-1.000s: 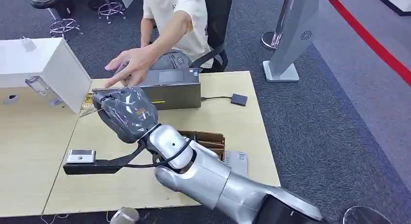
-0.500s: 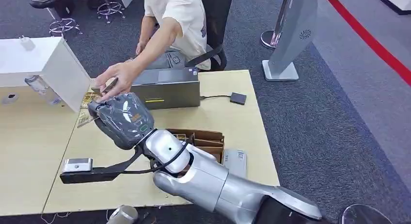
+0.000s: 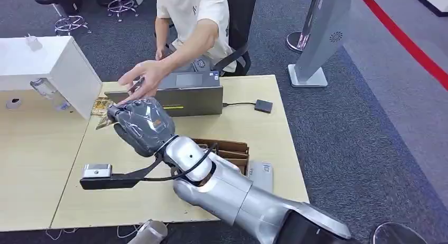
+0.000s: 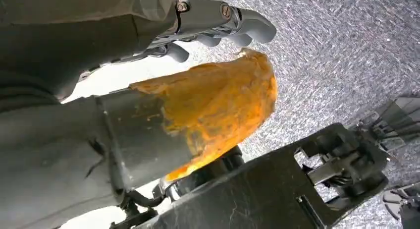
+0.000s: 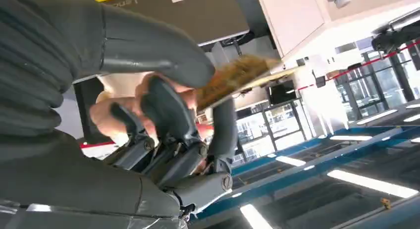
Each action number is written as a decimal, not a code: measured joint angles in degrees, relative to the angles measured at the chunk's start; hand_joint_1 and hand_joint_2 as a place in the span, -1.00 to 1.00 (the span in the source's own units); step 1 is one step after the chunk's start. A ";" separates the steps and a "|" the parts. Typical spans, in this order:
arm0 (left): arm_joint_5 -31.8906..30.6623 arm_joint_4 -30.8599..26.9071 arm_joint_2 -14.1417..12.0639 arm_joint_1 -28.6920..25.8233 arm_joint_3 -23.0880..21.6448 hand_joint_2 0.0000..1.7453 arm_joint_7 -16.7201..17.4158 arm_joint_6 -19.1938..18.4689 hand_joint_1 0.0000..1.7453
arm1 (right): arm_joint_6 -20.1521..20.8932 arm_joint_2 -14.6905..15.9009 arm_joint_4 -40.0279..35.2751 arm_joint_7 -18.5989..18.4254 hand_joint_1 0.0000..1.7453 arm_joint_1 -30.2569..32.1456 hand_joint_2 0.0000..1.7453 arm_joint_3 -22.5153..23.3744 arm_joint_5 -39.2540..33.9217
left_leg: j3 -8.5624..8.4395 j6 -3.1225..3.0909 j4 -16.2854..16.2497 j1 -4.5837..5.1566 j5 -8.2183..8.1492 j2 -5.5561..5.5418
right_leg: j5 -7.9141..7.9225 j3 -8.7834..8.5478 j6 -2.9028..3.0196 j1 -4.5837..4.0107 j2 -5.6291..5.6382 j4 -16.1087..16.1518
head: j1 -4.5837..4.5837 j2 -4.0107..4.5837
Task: Pass the card to the sensor for recognition and then transmit it.
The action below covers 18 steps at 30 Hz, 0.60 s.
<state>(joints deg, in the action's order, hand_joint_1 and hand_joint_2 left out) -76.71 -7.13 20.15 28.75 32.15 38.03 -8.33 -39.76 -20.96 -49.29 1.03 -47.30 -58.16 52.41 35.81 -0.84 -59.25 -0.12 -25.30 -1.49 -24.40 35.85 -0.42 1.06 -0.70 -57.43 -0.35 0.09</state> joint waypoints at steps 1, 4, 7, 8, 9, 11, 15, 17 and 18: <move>0.96 0.00 0.00 0.00 -0.57 -1.00 0.20 -0.04 -1.00 | 0.00 0.00 0.13 0.00 -1.00 -0.01 -1.00 0.00 -0.63 | 0.04 -0.01 0.00 0.01 0.00 0.00 | 0.01 0.01 -0.02 0.01 0.00 0.02 | 0.00 0.00; 3.71 0.00 0.00 -0.03 -2.75 -1.00 0.85 -0.04 -1.00 | 0.00 0.00 0.46 0.20 -1.00 0.01 -1.00 0.00 -2.05 | 0.19 -0.12 -0.01 0.02 0.08 0.02 | 0.10 0.15 -0.14 0.03 0.02 0.06 | 0.00 0.00; 5.48 0.00 0.00 -0.15 -4.97 -1.00 0.24 -0.22 -1.00 | 0.00 0.00 0.79 -0.54 -1.00 0.01 -1.00 -0.02 -1.83 | 0.28 -0.14 -0.02 0.02 0.09 0.01 | 0.15 0.21 -0.21 0.03 0.02 0.09 | 0.00 0.00; 6.25 0.00 0.00 -0.24 -5.82 -1.00 0.11 -0.22 -1.00 | 0.00 0.00 0.90 -0.61 -1.00 0.01 -1.00 -0.02 -1.90 | 0.29 -0.14 -0.02 0.03 0.09 0.02 | 0.17 0.21 -0.23 0.04 0.02 0.09 | 0.00 0.00; 8.13 0.00 0.00 -0.32 -7.11 -1.00 0.00 -0.02 -1.00 | 0.00 0.00 1.12 -0.33 -1.00 0.01 -1.00 -0.04 -2.84 | 0.29 -0.14 -0.02 0.03 0.09 0.02 | 0.18 0.22 -0.23 0.04 0.02 0.09 | 0.00 0.00; 12.77 -0.02 0.00 -0.43 -10.13 -1.00 0.65 0.04 -1.00 | 0.00 0.00 1.51 0.33 -1.00 0.03 -1.00 -0.11 -4.83 | 0.32 -0.14 -0.03 0.03 0.09 0.02 | 0.18 0.25 -0.23 0.04 0.02 0.09 | 0.00 0.00; 18.16 -0.44 -0.44 -0.98 -15.30 -1.00 -0.51 -1.51 -1.00 | 0.00 0.00 2.36 2.49 -1.00 0.28 -1.00 -0.66 -9.23 | 0.43 -0.14 -0.03 0.02 0.09 0.01 | 0.18 0.29 -0.23 0.04 0.01 0.09 | 0.02 0.00; 19.19 -1.01 -2.10 -1.60 -16.15 -1.00 -4.84 -6.04 -1.00 | 0.00 0.00 2.36 2.64 -1.00 0.57 -1.00 -1.62 -10.78 | 0.42 -0.14 -0.03 0.01 0.08 0.12 | 0.18 0.32 -0.23 0.03 0.07 0.10 | 0.02 0.00; 19.32 -1.24 -2.69 -1.85 -16.50 -1.00 -6.29 -6.69 -1.00 | 0.00 0.00 2.36 2.60 -1.00 0.72 -1.00 -2.21 -11.60 | 0.41 -0.14 -0.03 0.01 0.08 0.20 | 0.18 0.35 -0.23 0.03 0.15 0.10 | 0.02 0.00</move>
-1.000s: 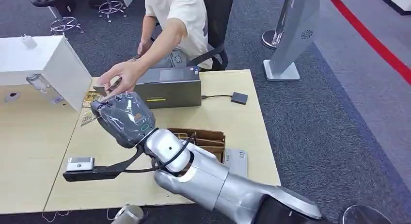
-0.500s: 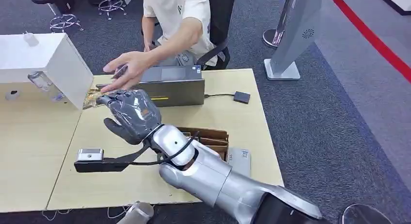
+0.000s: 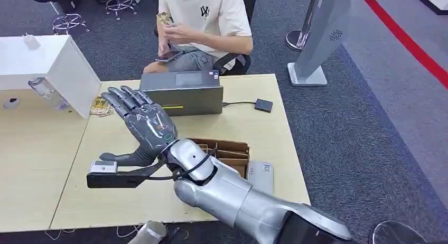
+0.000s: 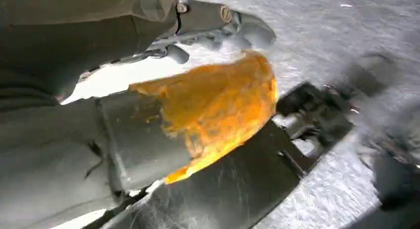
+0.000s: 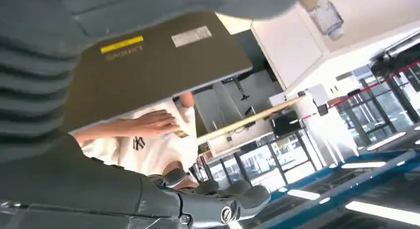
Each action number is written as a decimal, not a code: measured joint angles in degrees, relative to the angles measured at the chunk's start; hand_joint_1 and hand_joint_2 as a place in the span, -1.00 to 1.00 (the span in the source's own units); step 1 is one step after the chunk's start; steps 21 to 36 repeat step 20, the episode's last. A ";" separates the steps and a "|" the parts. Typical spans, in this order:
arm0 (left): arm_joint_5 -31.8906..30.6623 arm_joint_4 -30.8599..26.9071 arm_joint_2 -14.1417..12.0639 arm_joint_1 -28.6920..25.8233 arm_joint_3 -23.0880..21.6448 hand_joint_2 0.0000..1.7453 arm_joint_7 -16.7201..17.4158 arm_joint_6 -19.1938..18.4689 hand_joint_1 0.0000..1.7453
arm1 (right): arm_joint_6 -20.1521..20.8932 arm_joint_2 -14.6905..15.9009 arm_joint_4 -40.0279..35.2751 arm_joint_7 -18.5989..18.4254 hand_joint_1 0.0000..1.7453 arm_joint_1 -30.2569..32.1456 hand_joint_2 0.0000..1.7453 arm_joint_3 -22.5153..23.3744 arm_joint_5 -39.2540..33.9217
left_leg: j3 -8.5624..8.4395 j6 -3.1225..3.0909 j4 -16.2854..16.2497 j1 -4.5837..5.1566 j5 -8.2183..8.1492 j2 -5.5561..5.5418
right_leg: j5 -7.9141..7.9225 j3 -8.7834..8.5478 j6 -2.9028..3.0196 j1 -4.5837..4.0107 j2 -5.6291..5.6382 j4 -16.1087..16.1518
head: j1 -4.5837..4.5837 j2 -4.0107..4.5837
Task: Pass the card to the sensor for recognition and then transmit it.
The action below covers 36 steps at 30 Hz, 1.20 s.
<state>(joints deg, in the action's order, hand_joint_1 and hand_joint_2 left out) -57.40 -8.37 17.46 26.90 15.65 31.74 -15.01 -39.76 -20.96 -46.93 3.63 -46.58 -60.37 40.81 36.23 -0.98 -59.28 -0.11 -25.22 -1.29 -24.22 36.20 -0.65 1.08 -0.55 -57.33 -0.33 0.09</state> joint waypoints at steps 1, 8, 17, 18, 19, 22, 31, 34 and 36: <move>0.11 -0.13 -0.59 -0.13 -0.26 -1.00 -0.26 -0.20 -1.00 | 0.00 0.00 0.00 0.00 -1.00 0.10 -1.00 -0.39 -0.64 | 0.00 0.01 0.00 0.00 -0.01 0.05 | 0.00 0.03 0.00 0.00 0.03 0.00 | 0.00 0.00; 0.68 -0.88 -2.77 -0.24 -0.50 -1.00 0.81 -1.16 -1.00 | 0.00 0.00 0.18 3.04 -1.00 1.06 -1.00 -1.60 -5.48 | 0.00 0.13 0.03 -0.03 0.03 0.08 | 0.03 0.08 0.10 -0.13 0.07 -0.02 | -0.02 0.00; 0.72 -1.12 -3.87 -0.24 -0.50 -1.00 1.72 -1.10 -1.00 | 0.00 0.00 0.20 5.59 -1.00 2.03 -1.00 -1.71 -10.04 | -0.02 0.26 0.03 -0.07 0.12 0.10 | 0.13 0.10 0.24 -0.18 0.09 -0.03 | -0.02 0.00; 0.66 -1.14 -3.91 -0.23 -0.50 -1.00 1.81 -1.12 -1.00 | 0.00 0.00 0.20 5.84 -1.00 2.05 -1.00 -1.71 -10.19 | -0.03 0.26 0.03 -0.07 0.13 0.12 | 0.13 0.11 0.24 -0.18 0.09 -0.03 | -0.02 0.00; 0.66 -1.16 -3.95 -0.24 -0.50 -1.00 1.94 -1.12 -1.00 | 0.00 0.00 0.28 6.16 -1.00 2.08 -1.00 -1.69 -10.52 | -0.03 0.26 0.03 -0.07 0.13 0.13 | 0.13 0.11 0.25 -0.18 0.10 -0.03 | -0.02 0.00; 0.66 -1.16 -3.98 -0.23 -0.50 -1.00 2.05 -1.14 -1.00 | 0.00 0.00 0.35 6.32 -1.00 2.19 -1.00 -1.53 -10.96 | -0.03 0.26 0.03 -0.07 0.13 0.14 | 0.14 0.11 0.25 -0.18 0.10 -0.03 | -0.02 0.00; 0.66 -1.16 -3.98 -0.23 -0.50 -1.00 2.05 -1.14 -1.00 | 0.00 0.00 0.35 6.32 -1.00 2.19 -1.00 -1.53 -10.96 | -0.03 0.26 0.03 -0.07 0.13 0.14 | 0.14 0.11 0.25 -0.18 0.10 -0.03 | -0.02 0.00; 0.66 -1.16 -3.98 -0.23 -0.50 -1.00 2.05 -1.14 -1.00 | 0.00 0.00 0.35 6.32 -1.00 2.19 -1.00 -1.53 -10.96 | -0.03 0.26 0.03 -0.07 0.13 0.14 | 0.14 0.11 0.25 -0.18 0.10 -0.03 | -0.02 0.00; 0.66 -1.16 -3.98 -0.23 -0.50 -1.00 2.05 -1.14 -1.00 | 0.00 0.00 0.35 6.32 -1.00 2.19 -1.00 -1.53 -10.96 | -0.03 0.26 0.03 -0.07 0.13 0.14 | 0.14 0.11 0.25 -0.18 0.10 -0.03 | -0.02 0.00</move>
